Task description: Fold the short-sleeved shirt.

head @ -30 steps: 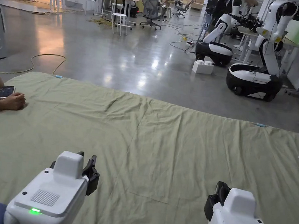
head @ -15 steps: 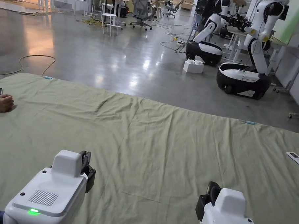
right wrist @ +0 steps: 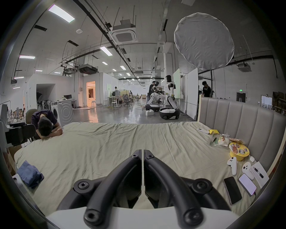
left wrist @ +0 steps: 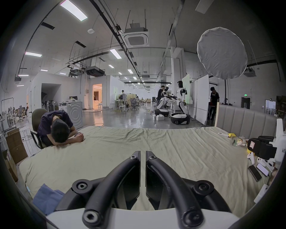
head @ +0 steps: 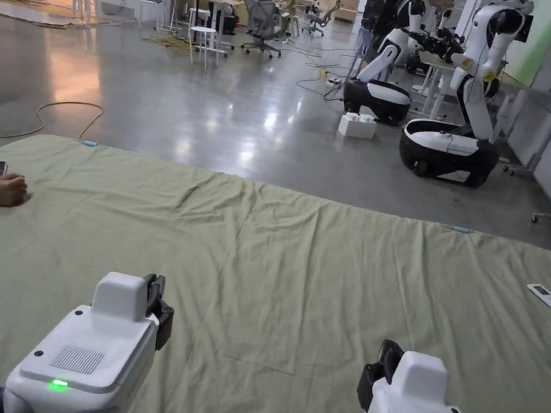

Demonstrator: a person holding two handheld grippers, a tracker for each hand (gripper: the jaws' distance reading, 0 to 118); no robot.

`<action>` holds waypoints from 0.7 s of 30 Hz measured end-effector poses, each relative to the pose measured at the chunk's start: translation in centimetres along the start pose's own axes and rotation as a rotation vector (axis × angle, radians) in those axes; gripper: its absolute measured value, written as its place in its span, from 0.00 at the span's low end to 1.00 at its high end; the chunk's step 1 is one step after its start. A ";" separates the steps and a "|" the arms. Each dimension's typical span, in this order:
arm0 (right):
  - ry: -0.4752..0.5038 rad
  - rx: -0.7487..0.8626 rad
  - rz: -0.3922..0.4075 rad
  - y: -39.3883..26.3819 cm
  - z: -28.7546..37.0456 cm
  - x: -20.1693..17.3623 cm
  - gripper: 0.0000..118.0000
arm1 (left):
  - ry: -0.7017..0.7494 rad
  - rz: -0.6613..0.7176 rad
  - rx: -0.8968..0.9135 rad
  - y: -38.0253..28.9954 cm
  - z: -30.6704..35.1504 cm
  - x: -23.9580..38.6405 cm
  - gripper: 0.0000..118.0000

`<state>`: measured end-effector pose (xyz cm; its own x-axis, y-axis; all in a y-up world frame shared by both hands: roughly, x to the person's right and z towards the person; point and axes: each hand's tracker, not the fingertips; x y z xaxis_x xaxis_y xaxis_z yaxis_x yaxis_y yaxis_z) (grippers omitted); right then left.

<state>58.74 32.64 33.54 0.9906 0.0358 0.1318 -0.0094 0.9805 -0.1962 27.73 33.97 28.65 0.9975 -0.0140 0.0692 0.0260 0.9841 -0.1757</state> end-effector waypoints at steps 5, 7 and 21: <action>-0.016 0.007 0.005 -0.1 -0.1 0.3 0.55 | 0.008 -0.009 -0.009 -0.2 -0.2 0.0 0.40; -0.024 0.008 0.001 -0.1 -0.1 0.4 0.66 | 0.012 -0.008 -0.007 -0.4 -0.2 -0.1 0.54; -0.012 0.045 -0.031 -0.3 -0.1 0.8 0.93 | 0.079 0.046 0.003 -0.8 -0.2 -0.9 0.90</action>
<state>59.59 32.36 33.63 0.9889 0.0077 0.1486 0.0145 0.9889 -0.1477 26.83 33.13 28.58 0.9997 0.0177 -0.0164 -0.0202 0.9845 -0.1743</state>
